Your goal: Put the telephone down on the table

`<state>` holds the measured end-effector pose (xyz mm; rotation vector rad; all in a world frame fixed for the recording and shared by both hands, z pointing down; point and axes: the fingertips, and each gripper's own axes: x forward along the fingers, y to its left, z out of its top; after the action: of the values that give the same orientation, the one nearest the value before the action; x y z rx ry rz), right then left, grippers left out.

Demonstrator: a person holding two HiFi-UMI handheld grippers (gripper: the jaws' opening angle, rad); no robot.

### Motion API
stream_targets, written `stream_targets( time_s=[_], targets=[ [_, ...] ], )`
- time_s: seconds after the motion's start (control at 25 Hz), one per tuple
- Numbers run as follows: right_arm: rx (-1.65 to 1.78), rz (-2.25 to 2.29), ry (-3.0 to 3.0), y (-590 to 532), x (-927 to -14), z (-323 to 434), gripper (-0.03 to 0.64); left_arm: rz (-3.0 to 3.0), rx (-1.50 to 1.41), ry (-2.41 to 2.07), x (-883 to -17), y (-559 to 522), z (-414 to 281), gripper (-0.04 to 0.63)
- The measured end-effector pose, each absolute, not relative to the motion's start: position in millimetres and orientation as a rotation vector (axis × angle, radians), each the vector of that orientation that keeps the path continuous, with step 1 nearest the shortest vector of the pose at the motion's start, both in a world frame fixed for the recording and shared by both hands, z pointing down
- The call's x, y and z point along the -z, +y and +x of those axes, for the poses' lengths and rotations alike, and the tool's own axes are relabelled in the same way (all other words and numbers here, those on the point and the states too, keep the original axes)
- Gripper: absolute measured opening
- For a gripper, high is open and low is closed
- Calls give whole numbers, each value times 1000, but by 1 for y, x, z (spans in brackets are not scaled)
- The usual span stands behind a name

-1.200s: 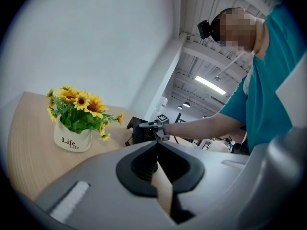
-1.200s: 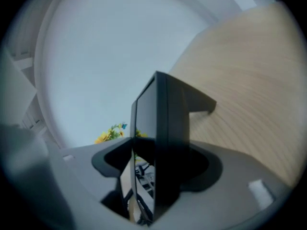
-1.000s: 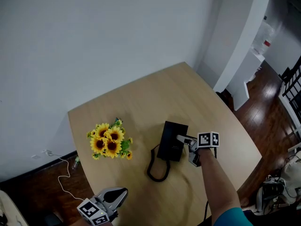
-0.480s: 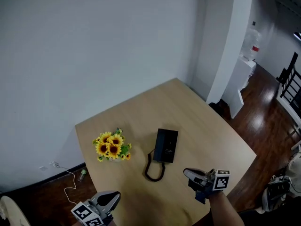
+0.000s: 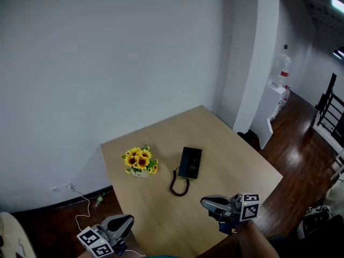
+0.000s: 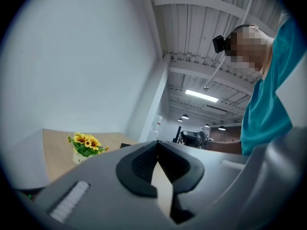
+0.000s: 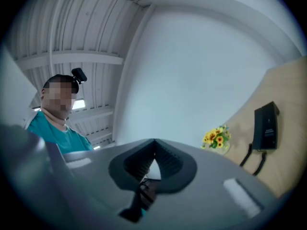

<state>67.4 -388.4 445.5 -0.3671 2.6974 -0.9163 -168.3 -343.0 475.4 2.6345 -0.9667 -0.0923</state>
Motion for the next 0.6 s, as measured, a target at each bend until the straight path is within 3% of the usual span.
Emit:
stream_targets(
  time_s=[0.36, 0.6],
  targets=[
    [820, -516, 2689, -276, -394, 16, 2, 2748, 114, -898, -431, -242, -234, 3],
    [719, -525, 2739, -220, -367, 22, 2, 2770, 164, -935, -407, -201, -224, 3]
  ],
)
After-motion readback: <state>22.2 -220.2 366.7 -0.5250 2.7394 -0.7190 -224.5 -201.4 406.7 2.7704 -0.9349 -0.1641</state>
